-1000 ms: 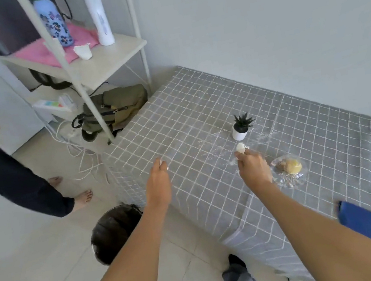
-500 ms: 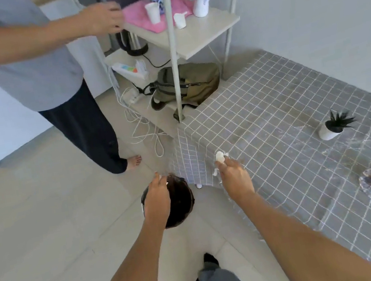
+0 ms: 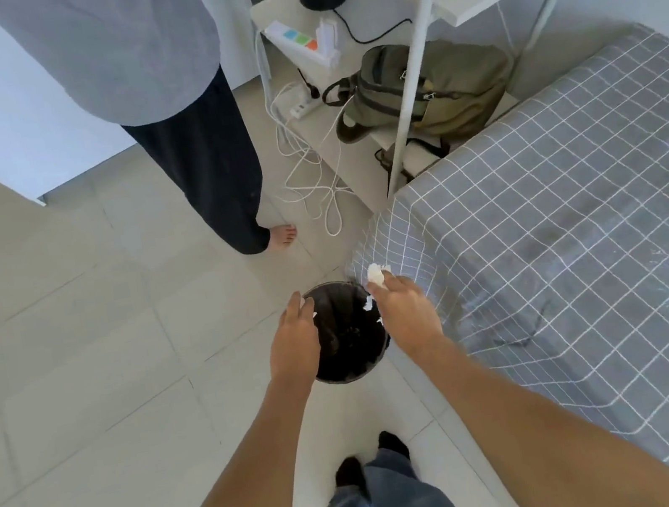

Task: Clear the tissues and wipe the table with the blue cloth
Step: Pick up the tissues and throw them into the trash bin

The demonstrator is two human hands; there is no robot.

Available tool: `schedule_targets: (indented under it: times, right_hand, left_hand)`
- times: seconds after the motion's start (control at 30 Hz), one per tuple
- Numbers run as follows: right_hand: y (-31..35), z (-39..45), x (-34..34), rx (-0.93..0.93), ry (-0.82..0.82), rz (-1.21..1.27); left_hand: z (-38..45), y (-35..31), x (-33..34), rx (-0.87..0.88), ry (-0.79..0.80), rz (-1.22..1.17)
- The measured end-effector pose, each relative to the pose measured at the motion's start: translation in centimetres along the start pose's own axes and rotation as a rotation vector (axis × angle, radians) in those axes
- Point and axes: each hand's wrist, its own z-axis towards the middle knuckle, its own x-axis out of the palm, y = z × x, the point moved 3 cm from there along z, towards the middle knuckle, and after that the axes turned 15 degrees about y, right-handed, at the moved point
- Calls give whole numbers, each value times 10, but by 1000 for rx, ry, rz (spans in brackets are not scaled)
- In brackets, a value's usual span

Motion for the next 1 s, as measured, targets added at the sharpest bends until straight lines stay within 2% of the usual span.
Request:
schedule_targets:
  times: [0.17, 0.4, 0.53, 0.7, 0.83, 1.0]
  right_hand:
    - [-8, 41, 53, -14, 70, -22]
    - [-28, 88, 141, 4, 123, -34]
    - [-30, 108, 179, 13, 153, -11]
    - [-24, 125, 205, 25, 138, 1]
    - [-25, 134, 218, 103, 257, -83]
    - [-28, 131, 222, 124, 264, -65]
  left_hand:
    - [45, 12, 46, 14, 37, -21]
    - [98, 61, 124, 24, 139, -8]
    - [114, 85, 151, -21, 131, 0]
    - [124, 99, 165, -39, 120, -25]
    - [128, 108, 165, -42, 112, -45]
    - [131, 111, 160, -39, 112, -57]
